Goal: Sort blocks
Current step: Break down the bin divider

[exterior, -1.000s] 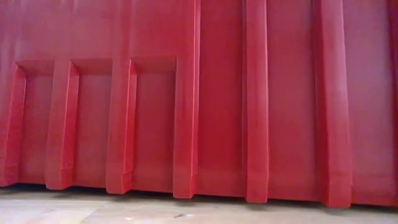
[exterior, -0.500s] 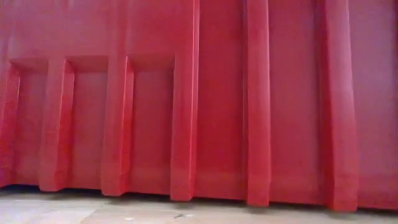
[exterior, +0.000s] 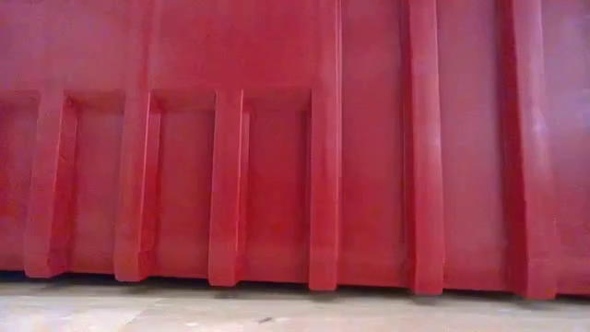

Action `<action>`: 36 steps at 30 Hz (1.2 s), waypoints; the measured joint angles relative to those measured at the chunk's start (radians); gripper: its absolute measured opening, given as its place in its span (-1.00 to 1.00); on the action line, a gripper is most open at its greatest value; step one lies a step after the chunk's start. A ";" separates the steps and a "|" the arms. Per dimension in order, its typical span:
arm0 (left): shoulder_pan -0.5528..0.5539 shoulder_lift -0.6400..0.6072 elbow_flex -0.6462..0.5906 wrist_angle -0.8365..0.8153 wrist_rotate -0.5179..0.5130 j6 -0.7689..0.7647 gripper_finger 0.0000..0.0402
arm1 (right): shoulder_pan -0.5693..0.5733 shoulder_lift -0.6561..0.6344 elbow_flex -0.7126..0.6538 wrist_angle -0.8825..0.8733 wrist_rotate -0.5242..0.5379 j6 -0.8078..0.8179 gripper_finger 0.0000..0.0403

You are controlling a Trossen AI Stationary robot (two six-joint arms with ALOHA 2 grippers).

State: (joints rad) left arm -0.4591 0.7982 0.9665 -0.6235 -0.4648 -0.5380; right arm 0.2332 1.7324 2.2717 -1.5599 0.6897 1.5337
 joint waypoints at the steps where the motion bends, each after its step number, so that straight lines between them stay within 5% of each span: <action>1: 0.001 0.000 0.000 0.000 0.000 0.001 -1.00 | 0.008 -0.022 -0.008 -0.005 0.005 0.003 -1.00; 7: 0.001 0.000 0.000 0.000 0.001 0.000 -1.00 | 0.014 -0.103 -0.029 -0.007 0.032 -0.019 -1.00; 14: 0.001 0.000 0.000 0.001 0.001 -0.010 -1.00 | -0.096 -0.220 -0.055 -0.011 -0.129 -0.191 -1.00; 22: 0.001 0.000 0.000 0.034 -0.011 -0.103 -1.00 | -0.244 -0.486 -0.334 -0.012 -0.179 -0.232 -1.00; 36: 0.001 0.000 0.000 0.143 -0.071 -0.167 -1.00 | -0.437 -0.915 -0.673 -0.013 -0.568 -0.240 -1.00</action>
State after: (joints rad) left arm -0.4576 0.7980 0.9661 -0.4803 -0.5355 -0.7046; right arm -0.2035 0.8177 1.5988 -1.5730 0.1220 1.2937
